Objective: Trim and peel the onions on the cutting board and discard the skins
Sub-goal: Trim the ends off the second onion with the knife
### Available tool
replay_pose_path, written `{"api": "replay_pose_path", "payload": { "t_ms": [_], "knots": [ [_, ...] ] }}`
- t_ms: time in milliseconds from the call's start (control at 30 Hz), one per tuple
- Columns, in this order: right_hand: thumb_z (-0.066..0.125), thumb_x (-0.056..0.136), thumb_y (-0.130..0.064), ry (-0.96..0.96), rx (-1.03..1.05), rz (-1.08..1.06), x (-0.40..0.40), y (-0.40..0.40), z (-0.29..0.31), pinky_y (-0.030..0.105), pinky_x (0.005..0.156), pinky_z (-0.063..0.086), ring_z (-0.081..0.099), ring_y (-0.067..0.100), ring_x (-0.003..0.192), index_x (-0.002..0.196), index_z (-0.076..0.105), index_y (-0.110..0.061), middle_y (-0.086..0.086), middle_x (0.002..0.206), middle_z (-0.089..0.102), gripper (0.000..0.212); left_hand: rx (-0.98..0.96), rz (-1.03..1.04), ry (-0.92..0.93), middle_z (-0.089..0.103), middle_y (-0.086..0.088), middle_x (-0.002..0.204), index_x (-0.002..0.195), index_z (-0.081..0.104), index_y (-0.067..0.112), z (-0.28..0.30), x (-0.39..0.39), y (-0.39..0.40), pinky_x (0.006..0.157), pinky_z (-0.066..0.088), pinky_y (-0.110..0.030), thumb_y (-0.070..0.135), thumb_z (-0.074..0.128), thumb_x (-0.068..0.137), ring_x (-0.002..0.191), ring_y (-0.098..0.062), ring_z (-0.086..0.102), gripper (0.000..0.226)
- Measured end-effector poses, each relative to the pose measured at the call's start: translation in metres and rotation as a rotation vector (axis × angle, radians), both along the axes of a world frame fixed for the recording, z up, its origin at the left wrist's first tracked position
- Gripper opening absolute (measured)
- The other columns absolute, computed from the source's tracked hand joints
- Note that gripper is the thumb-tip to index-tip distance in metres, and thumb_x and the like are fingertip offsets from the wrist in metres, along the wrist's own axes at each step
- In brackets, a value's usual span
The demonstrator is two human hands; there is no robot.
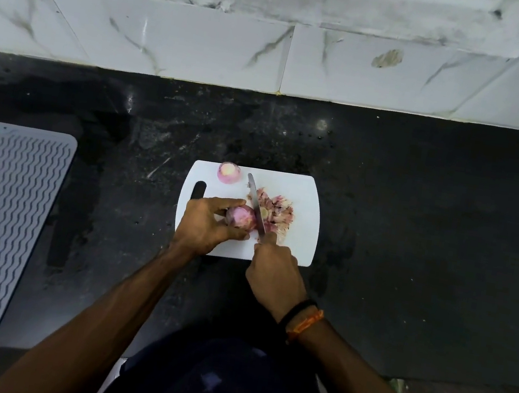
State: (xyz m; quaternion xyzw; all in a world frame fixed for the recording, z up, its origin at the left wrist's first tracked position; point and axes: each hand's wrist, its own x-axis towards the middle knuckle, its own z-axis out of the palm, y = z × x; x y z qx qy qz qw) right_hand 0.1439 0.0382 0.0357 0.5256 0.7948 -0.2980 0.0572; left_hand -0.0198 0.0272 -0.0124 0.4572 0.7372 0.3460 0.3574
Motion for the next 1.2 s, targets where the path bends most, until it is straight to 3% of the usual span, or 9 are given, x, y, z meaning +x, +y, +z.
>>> {"api": "replay_pose_path", "payload": {
  "t_ms": [133, 267, 333, 400, 533, 733, 867, 1000, 1200],
  "knots": [
    [0.043, 0.101, -0.016, 0.026, -0.004, 0.034, 0.001, 0.002, 0.009, 0.033, 0.080, 0.047, 0.063, 0.030, 0.097, 0.125, 0.048, -0.005, 0.014, 0.113, 0.063, 0.027, 0.091, -0.046, 0.080, 0.068, 0.006, 0.106, 0.109, 0.072, 0.014, -0.003, -0.004, -0.002, 0.081, 0.059, -0.034, 0.011, 0.093, 0.061, 0.095, -0.005, 0.061, 0.052],
    [0.042, 0.102, -0.017, 0.051, 0.027, 0.032, -0.004, 0.000, 0.010, 0.026, 0.075, 0.039, 0.062, 0.028, 0.100, 0.126, 0.047, -0.005, 0.014, 0.116, 0.063, 0.028, 0.114, -0.071, 0.213, 0.059, -0.001, 0.108, 0.099, 0.062, 0.014, -0.010, -0.001, 0.002, 0.077, 0.058, -0.044, 0.015, 0.090, 0.062, 0.097, -0.021, 0.057, 0.046],
    [0.042, 0.102, -0.018, 0.044, 0.033, 0.020, -0.004, -0.002, 0.010, 0.023, 0.074, 0.035, 0.062, 0.027, 0.101, 0.129, 0.045, -0.006, 0.013, 0.116, 0.063, 0.029, 0.107, -0.093, 0.208, 0.059, 0.000, 0.110, 0.103, 0.062, 0.014, -0.012, 0.000, 0.002, 0.081, 0.057, -0.044, 0.020, 0.091, 0.061, 0.100, -0.021, 0.058, 0.051],
    [0.042, 0.102, -0.017, 0.040, 0.033, 0.017, -0.002, -0.001, 0.008, 0.026, 0.077, 0.042, 0.063, 0.026, 0.099, 0.131, 0.044, -0.007, 0.012, 0.116, 0.063, 0.030, 0.139, -0.108, 0.162, 0.062, 0.000, 0.112, 0.110, 0.063, 0.012, -0.010, 0.000, 0.000, 0.085, 0.058, -0.040, 0.026, 0.090, 0.066, 0.102, -0.022, 0.060, 0.054],
    [0.041, 0.101, -0.016, 0.035, 0.022, 0.013, 0.002, 0.000, 0.006, 0.031, 0.082, 0.047, 0.063, 0.027, 0.097, 0.133, 0.043, -0.008, 0.012, 0.113, 0.064, 0.033, 0.214, -0.162, 0.101, 0.066, 0.008, 0.111, 0.113, 0.066, 0.014, -0.002, 0.000, -0.005, 0.088, 0.057, -0.028, 0.023, 0.079, 0.083, 0.101, -0.009, 0.064, 0.033],
    [0.045, 0.100, -0.018, -0.009, -0.039, 0.015, 0.001, 0.011, 0.007, 0.034, 0.086, 0.049, 0.063, 0.030, 0.102, 0.135, 0.040, -0.006, 0.013, 0.118, 0.062, 0.037, 0.265, -0.198, 0.145, 0.071, 0.004, 0.110, 0.106, 0.075, 0.011, 0.000, 0.001, -0.004, 0.085, 0.057, -0.025, 0.017, 0.085, 0.075, 0.101, -0.010, 0.065, 0.033],
    [0.045, 0.101, -0.019, -0.023, -0.059, 0.023, 0.006, 0.001, 0.007, 0.031, 0.087, 0.050, 0.063, 0.025, 0.101, 0.141, 0.035, -0.009, 0.011, 0.118, 0.063, 0.043, 0.254, -0.172, 0.136, 0.071, 0.002, 0.111, 0.107, 0.076, 0.011, -0.002, 0.000, -0.003, 0.083, 0.052, -0.011, 0.018, 0.087, 0.073, 0.102, -0.009, 0.065, 0.036],
    [0.047, 0.098, -0.016, -0.027, -0.033, 0.029, -0.001, 0.010, 0.003, 0.035, 0.088, 0.049, 0.063, 0.029, 0.102, 0.139, 0.037, -0.005, 0.014, 0.118, 0.063, 0.044, 0.268, -0.206, 0.206, 0.074, -0.008, 0.110, 0.105, 0.077, 0.011, -0.001, 0.000, -0.001, 0.082, 0.058, -0.028, 0.021, 0.087, 0.073, 0.100, -0.018, 0.069, 0.035],
    [0.045, 0.101, -0.019, -0.048, -0.025, 0.092, 0.008, -0.002, 0.012, 0.032, 0.092, 0.048, 0.062, 0.027, 0.106, 0.145, 0.032, -0.003, 0.014, 0.125, 0.060, 0.048, 0.250, -0.249, 0.340, 0.074, -0.009, 0.111, 0.102, 0.077, 0.010, -0.005, -0.013, 0.001, 0.090, 0.056, -0.039, 0.034, 0.078, 0.076, 0.105, -0.025, 0.069, 0.035]
  ]
}}
